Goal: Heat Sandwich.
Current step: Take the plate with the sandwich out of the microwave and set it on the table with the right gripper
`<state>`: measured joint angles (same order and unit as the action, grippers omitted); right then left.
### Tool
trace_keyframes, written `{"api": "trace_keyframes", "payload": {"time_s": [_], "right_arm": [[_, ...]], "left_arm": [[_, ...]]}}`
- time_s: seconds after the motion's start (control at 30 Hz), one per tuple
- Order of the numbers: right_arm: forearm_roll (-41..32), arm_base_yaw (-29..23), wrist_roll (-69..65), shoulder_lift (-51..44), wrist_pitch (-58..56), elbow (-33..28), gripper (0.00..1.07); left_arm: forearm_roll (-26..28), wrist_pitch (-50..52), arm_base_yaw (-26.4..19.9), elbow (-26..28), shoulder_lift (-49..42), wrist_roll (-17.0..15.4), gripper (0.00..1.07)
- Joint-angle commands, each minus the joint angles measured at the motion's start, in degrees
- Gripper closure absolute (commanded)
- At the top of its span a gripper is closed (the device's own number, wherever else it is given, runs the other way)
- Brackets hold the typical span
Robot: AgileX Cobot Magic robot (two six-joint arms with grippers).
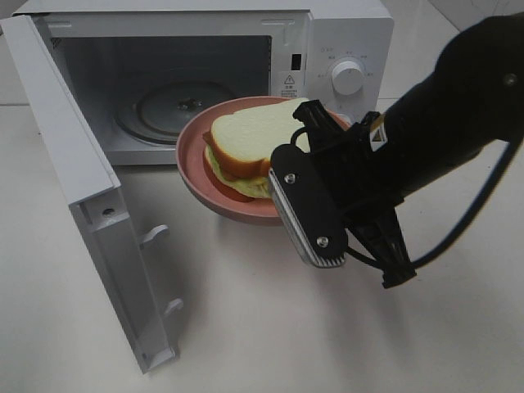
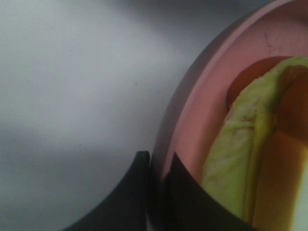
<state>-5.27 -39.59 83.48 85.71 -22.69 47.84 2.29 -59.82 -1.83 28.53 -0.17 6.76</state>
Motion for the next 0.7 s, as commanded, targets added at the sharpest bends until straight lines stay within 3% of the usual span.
{"api": "trace_keyframes", "payload": {"time_s": [0.03,0.33,0.7], "right_arm": [[-0.17,0.17,-0.74,-3.21,1.49,-2.01,1.07],[-0.06,0.17,-3.67,-14.09,0.86,-10.83,1.07],[1.15,0.17,-8.54,-21.89,-2.92,-15.64,1.07]], "left_arm": [[0.17,0.52,-0.17,-0.11,-1.26,-0.40,0.07],[0.17,0.52,-0.17,-0.11,-1.26,-0.40,0.07],[0.17,0.52,-0.17,-0.11,-1.26,-0.40,0.07]]}}
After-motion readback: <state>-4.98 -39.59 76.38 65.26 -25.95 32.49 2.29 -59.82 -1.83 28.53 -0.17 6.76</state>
